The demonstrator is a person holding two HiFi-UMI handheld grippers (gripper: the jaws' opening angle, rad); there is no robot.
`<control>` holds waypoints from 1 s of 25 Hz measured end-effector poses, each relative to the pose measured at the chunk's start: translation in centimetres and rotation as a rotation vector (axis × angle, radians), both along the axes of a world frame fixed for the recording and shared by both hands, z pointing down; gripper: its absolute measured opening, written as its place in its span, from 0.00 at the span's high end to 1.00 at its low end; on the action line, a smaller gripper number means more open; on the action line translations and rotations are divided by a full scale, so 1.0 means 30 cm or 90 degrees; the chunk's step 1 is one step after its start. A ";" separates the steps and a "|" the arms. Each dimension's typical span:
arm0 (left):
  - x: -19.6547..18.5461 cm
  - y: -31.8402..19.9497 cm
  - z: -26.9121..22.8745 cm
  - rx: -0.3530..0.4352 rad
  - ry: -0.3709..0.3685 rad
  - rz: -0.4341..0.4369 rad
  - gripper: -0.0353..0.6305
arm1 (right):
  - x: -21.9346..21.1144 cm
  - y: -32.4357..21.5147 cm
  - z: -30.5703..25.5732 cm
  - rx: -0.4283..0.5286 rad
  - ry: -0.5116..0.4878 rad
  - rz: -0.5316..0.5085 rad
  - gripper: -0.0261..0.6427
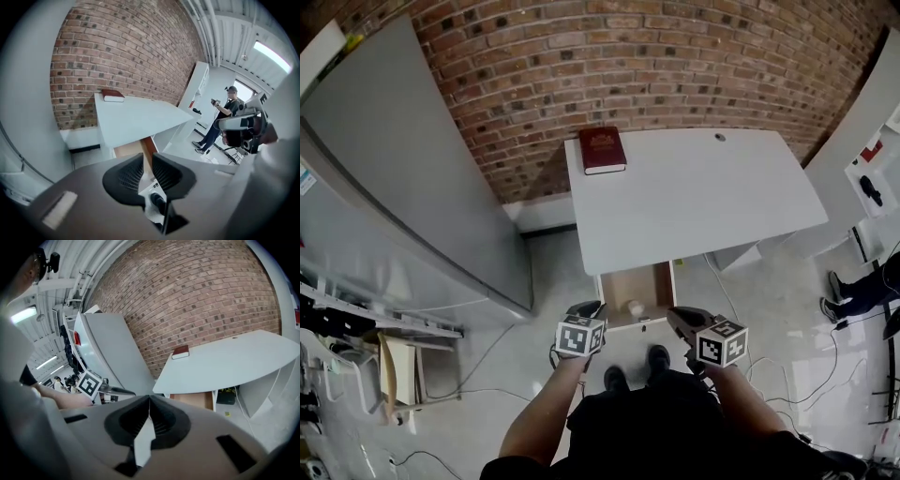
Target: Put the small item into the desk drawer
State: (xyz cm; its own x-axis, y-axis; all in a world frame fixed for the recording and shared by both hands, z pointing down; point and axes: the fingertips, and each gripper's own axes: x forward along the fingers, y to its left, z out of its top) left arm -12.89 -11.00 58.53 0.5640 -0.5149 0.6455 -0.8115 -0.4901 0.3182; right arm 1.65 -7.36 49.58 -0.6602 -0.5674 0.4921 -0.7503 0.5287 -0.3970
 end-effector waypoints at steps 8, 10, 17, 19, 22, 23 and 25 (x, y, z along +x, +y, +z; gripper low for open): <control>0.029 -0.058 -0.184 0.096 -0.005 -0.013 0.93 | 0.017 -0.039 -0.037 0.015 -0.016 -0.020 0.94; 0.045 -0.069 -0.214 0.105 0.002 -0.027 0.93 | 0.034 -0.056 -0.049 0.019 -0.022 -0.031 0.94; 0.163 -0.126 -0.307 0.126 0.015 -0.091 0.93 | 0.179 -0.109 -0.087 0.033 -0.043 -0.076 0.94; 0.205 -0.144 -0.333 0.132 0.013 -0.113 0.93 | 0.251 -0.126 -0.095 0.039 -0.045 -0.081 0.94; 0.263 -0.163 -0.379 0.144 0.012 -0.149 0.93 | 0.365 -0.150 -0.116 0.051 -0.054 -0.085 0.94; 0.282 -0.168 -0.395 0.148 0.011 -0.161 0.93 | 0.399 -0.158 -0.128 0.059 -0.058 -0.089 0.94; 0.325 -0.174 -0.427 0.159 0.010 -0.178 0.93 | 0.472 -0.172 -0.146 0.073 -0.061 -0.096 0.94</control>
State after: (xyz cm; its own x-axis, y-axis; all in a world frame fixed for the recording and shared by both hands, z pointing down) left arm -3.15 -16.22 45.73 0.3879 -0.7909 0.4733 -0.9211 -0.3143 0.2297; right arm 15.82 -12.50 45.21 -0.7823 -0.5079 0.3605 -0.6213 0.6777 -0.3934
